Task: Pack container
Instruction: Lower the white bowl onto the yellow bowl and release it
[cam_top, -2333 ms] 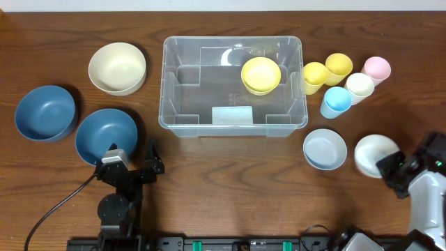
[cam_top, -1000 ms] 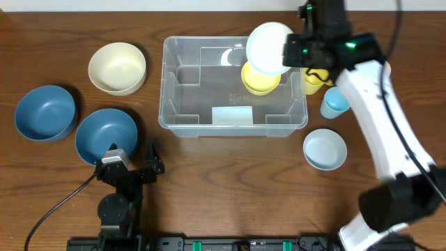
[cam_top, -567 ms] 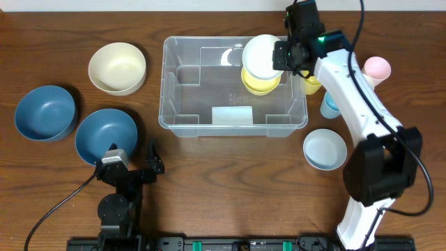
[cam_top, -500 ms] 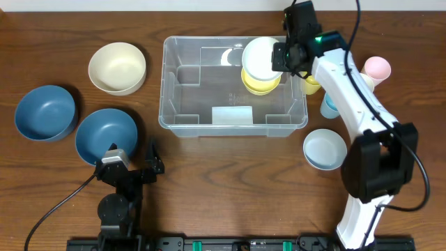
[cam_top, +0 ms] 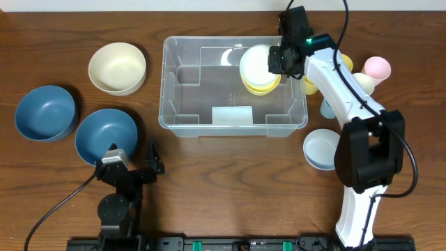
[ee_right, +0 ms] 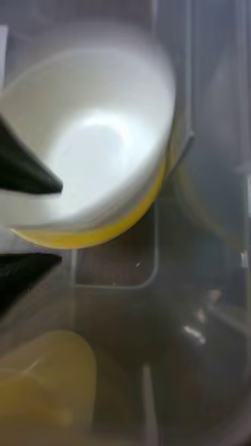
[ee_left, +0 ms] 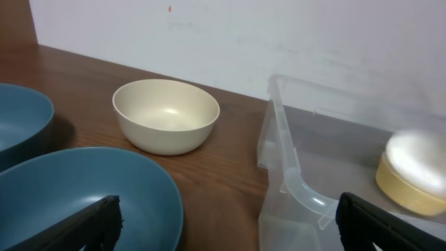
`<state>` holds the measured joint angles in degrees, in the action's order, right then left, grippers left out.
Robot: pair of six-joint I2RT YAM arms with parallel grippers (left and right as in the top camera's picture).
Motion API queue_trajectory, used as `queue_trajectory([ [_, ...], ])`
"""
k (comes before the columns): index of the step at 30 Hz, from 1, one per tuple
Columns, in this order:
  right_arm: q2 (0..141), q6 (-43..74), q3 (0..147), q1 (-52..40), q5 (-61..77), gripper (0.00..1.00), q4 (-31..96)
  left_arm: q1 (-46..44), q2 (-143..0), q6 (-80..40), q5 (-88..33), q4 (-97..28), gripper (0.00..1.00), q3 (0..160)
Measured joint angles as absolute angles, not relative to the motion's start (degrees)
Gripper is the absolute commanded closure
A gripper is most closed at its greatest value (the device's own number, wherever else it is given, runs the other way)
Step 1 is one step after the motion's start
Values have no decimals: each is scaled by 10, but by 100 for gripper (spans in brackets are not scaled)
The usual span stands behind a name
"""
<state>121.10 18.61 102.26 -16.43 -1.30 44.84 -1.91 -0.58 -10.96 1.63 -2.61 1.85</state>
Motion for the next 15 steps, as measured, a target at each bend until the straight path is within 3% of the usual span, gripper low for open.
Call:
queue_trajectory([
  [9, 1220, 185, 1025, -164, -8, 60, 481, -19, -6, -110, 16, -26, 2, 18],
  [15, 1221, 177, 1089, -179, 3, 53, 560, -19, -6, -110, 16, -26, 2, 18],
])
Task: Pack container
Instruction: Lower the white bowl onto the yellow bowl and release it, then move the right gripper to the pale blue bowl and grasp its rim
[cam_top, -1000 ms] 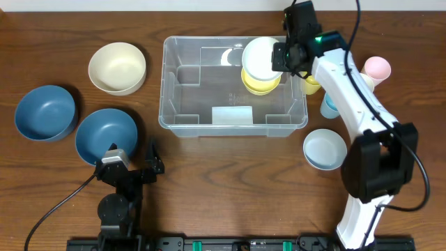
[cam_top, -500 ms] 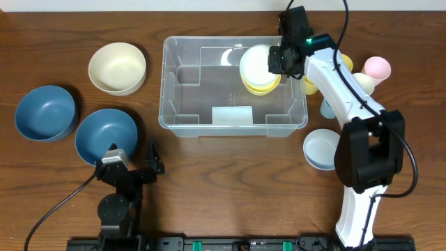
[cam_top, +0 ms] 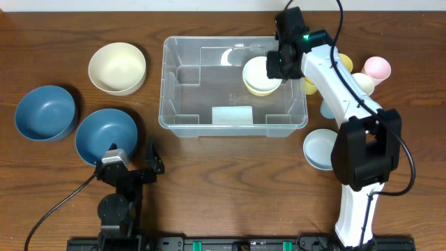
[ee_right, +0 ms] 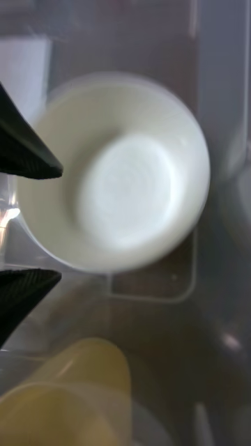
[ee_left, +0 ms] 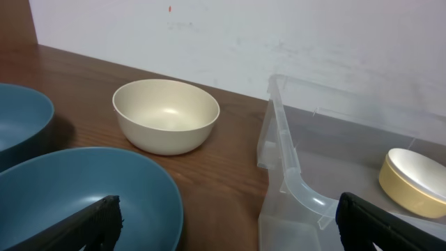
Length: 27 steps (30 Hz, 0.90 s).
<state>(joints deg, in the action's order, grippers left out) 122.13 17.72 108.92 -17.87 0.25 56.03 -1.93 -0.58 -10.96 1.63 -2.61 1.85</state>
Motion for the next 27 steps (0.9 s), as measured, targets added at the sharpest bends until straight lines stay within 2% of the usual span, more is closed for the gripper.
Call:
queue_trajectory([
  [5, 1209, 161, 1200, -202, 13, 46, 693, -19, -6, -110, 17, -26, 2, 18],
  [10, 1158, 176, 1263, -199, 11, 47, 808, -19, -6, -110, 16, -26, 2, 18],
  [15, 1083, 208, 1270, -152, -3, 47, 896, -19, -6, -110, 16, -26, 2, 18],
  [21, 1021, 233, 1255, -91, -53, 45, 968, -19, -6, -110, 16, -26, 2, 18],
  [27, 920, 268, 1108, -52, -94, 44, 961, -19, -6, -110, 16, -26, 2, 18],
])
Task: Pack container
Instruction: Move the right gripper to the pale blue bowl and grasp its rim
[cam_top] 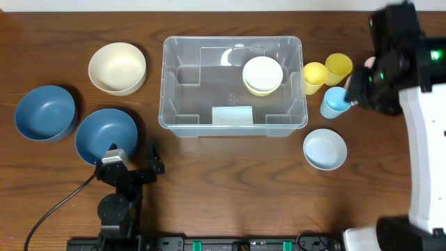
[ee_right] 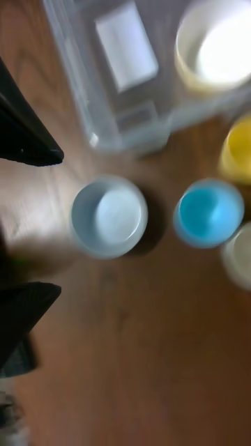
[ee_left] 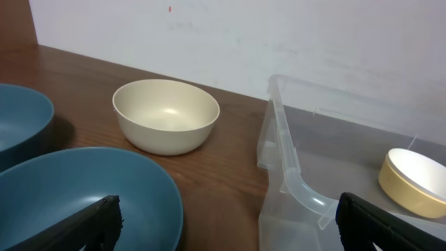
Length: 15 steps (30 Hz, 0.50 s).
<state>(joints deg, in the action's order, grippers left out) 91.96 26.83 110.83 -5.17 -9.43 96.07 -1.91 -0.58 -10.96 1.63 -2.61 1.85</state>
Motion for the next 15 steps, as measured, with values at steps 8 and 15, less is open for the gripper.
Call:
queue_trajectory([
  [8, 822, 293, 779, -11, -89, 45, 769, -19, -6, -110, 16, -27, 2, 18],
  [15, 818, 306, 597, 7, -49, 46, 637, -19, -6, -110, 16, -26, 2, 18],
])
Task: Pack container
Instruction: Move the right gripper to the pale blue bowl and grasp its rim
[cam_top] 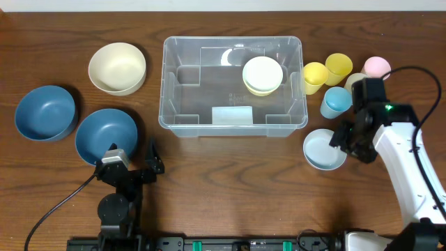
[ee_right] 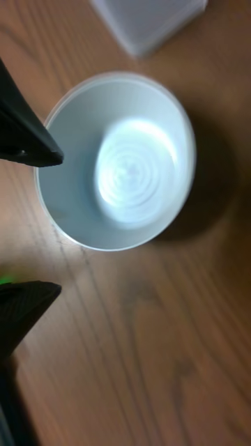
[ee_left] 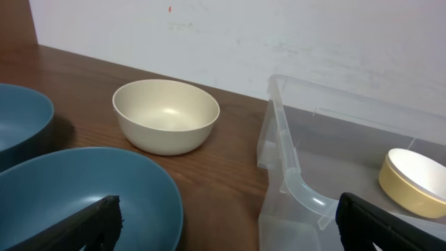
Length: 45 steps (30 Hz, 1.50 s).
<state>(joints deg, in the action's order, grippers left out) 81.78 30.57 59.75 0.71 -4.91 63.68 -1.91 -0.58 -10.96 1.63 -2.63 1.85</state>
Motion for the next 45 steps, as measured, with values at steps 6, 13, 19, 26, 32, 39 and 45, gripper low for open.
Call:
queue_trajectory([
  [6, 817, 312, 518, 23, -41, 47, 570, -19, -6, -110, 16, -26, 2, 18],
  [13, 816, 313, 456, 28, -38, 45, 497, -19, -6, -110, 17, -26, 2, 18],
  [19, 816, 313, 411, 28, -38, 53, 449, -19, -6, -110, 17, -26, 2, 18],
  [26, 815, 317, 397, 29, -34, 99, 425, -19, -6, -110, 16, -26, 2, 18],
  [32, 800, 319, 398, 29, -20, 99, 424, -19, -6, -110, 16, -26, 2, 18],
  [39, 799, 320, 409, 34, -15, 99, 451, -19, -6, -110, 16, -26, 2, 18],
  [45, 767, 304, 477, 41, -27, 99, 561, -19, -6, -110, 16, -26, 2, 18],
])
